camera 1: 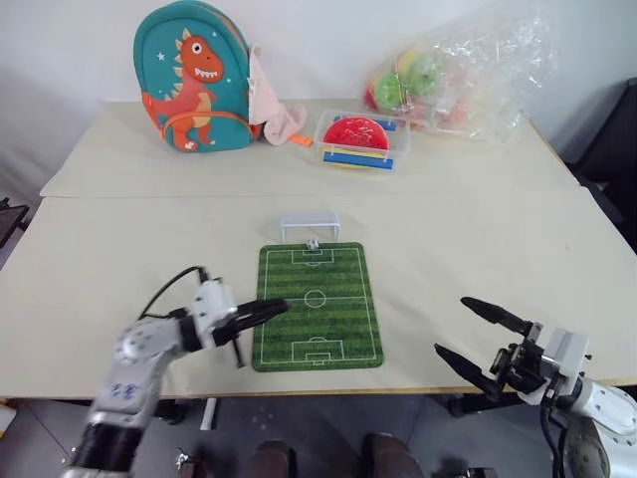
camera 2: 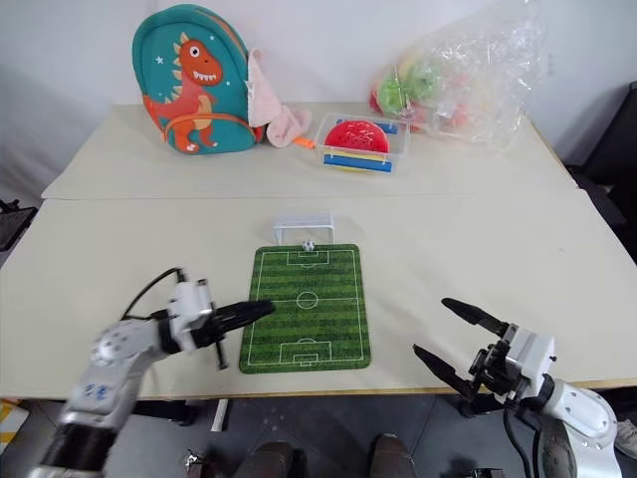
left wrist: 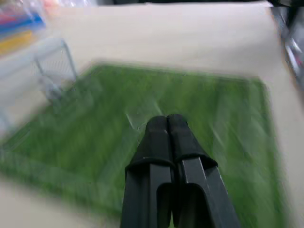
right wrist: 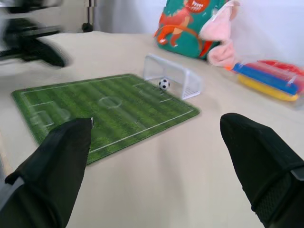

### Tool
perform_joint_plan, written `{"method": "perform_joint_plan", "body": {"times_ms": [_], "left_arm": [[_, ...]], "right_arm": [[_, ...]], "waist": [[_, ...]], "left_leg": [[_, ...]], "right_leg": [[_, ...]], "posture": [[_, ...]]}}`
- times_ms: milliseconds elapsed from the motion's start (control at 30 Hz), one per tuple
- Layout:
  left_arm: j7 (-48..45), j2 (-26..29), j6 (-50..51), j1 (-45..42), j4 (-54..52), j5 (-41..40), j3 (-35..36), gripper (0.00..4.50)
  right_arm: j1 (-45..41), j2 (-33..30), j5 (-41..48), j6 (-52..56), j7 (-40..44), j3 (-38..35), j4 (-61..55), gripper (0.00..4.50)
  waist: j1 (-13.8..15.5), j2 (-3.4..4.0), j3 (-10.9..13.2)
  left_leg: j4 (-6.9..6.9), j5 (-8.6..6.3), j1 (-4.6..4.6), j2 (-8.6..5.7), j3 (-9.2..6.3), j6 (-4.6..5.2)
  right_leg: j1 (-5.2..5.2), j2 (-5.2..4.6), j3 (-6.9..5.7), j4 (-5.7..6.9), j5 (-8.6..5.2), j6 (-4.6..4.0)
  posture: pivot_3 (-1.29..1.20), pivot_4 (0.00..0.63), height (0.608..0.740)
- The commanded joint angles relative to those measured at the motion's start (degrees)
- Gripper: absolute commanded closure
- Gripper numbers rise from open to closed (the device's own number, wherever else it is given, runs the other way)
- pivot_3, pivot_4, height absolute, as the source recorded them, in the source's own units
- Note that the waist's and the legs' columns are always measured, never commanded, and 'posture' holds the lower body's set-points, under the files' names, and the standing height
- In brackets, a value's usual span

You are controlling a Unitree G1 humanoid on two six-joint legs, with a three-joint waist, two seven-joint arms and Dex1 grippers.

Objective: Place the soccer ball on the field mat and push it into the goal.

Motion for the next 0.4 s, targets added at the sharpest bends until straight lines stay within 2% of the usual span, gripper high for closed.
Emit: {"method": "perform_joint_plan", "body": {"times_ms": [33, 200, 400], "left_arm": [[0.2, 2.2, 1.8, 5.4, -1.7, -5.0, 9.0, 4.47], [1.6, 2.3, 0.5, 10.8, 0.1, -5.1, 15.8, 4.47], [5.8, 1.6, 2.2, 12.4, -0.1, -5.0, 19.9, 4.47]], "right_arm": [[-2.5, -1.3, 0.5, -0.2, 0.5, -0.8, 1.5, 0.00], [-4.8, -2.5, 0.6, -0.3, 3.4, 0.2, 3.6, 0.00], [-7.7, -3.4, 0.7, 0.2, 6.0, 0.3, 6.3, 0.00]], "waist": [[-0.1, 0.00, 0.0], [0.5, 0.02, 0.0], [0.4, 0.02, 0.0]], "left_leg": [[0.00, 0.00, 0.02, 0.01, -0.01, 0.00], [-0.01, -0.01, 0.01, 0.06, -0.07, 0.03], [-0.04, -0.03, 0.00, 0.02, -0.04, 0.05]], "right_leg": [[0.00, 0.01, -0.01, 0.01, -0.01, -0.01], [0.01, -0.04, -0.02, 0.03, -0.02, -0.03], [0.00, 0.00, -0.03, 0.00, -0.02, -0.03]], "posture": [[0.00, 0.150, 0.740], [0.00, 0.150, 0.740], [0.00, 0.150, 0.740]]}}
